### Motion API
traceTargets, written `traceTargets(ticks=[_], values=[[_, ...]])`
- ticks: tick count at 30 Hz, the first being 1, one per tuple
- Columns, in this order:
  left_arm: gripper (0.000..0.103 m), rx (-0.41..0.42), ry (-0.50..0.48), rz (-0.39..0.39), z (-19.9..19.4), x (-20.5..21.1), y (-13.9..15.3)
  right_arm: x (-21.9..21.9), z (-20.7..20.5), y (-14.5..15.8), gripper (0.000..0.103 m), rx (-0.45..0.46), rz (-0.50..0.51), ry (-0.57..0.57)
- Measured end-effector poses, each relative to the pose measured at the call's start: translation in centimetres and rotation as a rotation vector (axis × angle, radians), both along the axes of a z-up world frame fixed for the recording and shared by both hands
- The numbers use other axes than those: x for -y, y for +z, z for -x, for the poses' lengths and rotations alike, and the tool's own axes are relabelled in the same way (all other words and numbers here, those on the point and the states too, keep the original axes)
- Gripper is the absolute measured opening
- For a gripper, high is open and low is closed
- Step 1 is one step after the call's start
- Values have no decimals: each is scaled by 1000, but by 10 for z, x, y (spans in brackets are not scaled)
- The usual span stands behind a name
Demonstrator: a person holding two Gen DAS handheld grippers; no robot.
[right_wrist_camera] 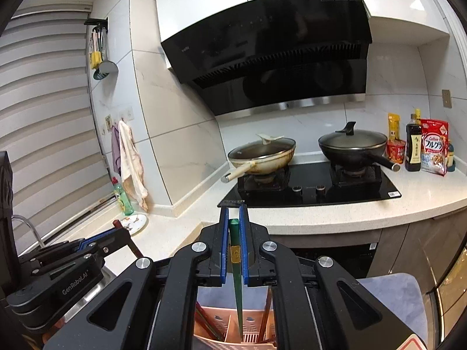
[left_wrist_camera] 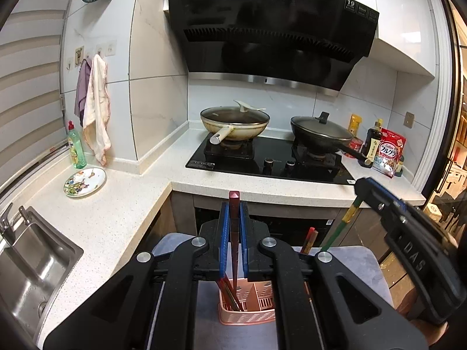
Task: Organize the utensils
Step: 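Lower both chopsticks into the pink holder and open both tools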
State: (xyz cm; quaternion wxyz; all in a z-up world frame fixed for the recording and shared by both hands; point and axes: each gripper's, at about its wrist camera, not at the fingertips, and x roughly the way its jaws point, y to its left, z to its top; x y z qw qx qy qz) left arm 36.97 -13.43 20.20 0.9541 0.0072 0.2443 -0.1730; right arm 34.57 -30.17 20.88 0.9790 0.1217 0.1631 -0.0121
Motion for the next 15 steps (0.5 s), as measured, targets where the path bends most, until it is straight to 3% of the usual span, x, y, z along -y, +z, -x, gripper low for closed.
traceTargets(ticks=[15], values=[[7, -47, -10, -10, -13, 8, -29, -2, -13, -46, 7, -88, -3, 23]])
